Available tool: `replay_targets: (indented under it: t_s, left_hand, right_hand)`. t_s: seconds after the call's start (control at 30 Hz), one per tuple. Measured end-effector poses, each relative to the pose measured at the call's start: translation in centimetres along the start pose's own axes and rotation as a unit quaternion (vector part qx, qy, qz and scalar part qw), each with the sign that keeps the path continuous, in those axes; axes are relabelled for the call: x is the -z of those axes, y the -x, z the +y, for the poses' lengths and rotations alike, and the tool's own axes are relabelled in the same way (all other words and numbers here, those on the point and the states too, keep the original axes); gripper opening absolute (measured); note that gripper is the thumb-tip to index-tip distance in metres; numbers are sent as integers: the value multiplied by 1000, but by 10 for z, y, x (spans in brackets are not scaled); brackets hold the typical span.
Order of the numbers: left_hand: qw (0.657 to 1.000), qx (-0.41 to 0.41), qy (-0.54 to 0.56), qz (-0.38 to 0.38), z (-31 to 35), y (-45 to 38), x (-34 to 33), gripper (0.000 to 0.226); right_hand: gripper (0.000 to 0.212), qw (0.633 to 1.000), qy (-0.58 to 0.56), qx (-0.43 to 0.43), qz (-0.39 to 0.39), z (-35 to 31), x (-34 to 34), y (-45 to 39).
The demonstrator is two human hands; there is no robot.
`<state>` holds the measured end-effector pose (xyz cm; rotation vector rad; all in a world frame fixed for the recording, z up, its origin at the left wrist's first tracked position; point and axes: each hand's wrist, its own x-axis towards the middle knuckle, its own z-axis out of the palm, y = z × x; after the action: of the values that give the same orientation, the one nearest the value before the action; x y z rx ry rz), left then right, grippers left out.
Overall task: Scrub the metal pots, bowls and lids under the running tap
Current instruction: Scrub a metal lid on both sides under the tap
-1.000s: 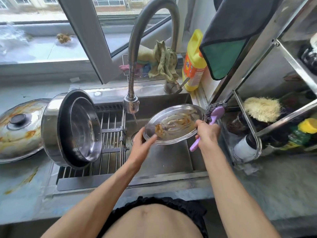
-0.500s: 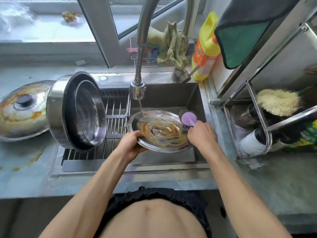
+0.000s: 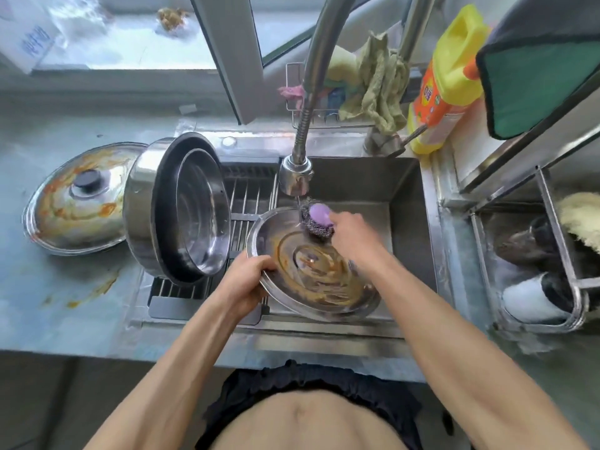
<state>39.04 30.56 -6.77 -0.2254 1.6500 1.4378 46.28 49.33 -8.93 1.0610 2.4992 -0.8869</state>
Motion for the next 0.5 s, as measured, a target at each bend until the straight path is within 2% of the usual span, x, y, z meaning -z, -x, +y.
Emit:
replay_targets:
  t_s: [0.07, 0.2, 0.33, 0.37, 0.47, 0.5]
  left_hand:
    - [1000, 1, -10, 4, 1, -2, -1, 31]
    - [999, 18, -44, 22, 4, -14, -11, 31]
    - [998, 10, -59, 3, 7, -11, -11, 32]
    - [998, 8, -61, 1, 8, -12, -12, 32]
    - [999, 17, -42, 6, 15, -20, -17, 32]
    - [999, 18, -38, 4, 16, -21, -16, 30]
  right_hand:
    - [48, 1000, 9, -21, -17, 7, 2, 0]
    - [51, 995, -39, 75, -59, -15, -25, 24]
    - [52, 998, -58, -6, -14, 12, -11, 3]
    - [53, 998, -57, 2, -14, 8, -10, 6]
    - [50, 991, -78, 107, -22, -17, -15, 18]
    - [48, 990, -81, 111, -16, -18, -14, 16]
